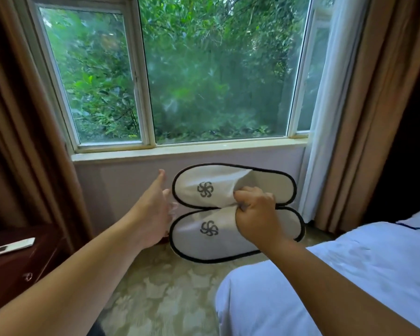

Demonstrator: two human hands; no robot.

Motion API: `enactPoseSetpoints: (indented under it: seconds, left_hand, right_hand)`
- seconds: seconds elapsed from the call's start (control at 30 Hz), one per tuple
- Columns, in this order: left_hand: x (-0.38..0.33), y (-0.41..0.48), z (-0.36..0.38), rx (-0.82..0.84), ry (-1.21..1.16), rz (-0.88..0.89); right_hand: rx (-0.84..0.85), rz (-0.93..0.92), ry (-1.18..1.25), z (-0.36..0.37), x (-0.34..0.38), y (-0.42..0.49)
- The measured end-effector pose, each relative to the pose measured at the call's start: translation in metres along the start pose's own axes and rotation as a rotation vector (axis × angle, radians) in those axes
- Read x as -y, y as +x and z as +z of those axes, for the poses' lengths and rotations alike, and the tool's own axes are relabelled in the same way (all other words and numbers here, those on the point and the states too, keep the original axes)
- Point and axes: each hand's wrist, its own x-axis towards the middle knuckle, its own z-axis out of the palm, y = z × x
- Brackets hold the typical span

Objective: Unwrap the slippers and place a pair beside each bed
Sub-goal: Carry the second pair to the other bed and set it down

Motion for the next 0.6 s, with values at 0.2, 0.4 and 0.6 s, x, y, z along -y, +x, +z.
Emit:
enactPoseSetpoints:
  seconds: [0.2,0.4,0.6]
  left_hand:
    - [-0.031,0.08,0.009,0.039,0.021,0.063]
    - [-0.064,0.161,0.001,-0.001,-0.022,0.092]
    - [-0.086,0.245,-0.022,0.022,-0.048,0.048]
  right_hand:
    - [0.009,0.032,0.056,0.035,-0.061,0.062]
    - [0.071,0.002,0.094,0.086,-0.109,0.128]
    - [0.094,0.005,0.07,0.146,-0.151,0.174]
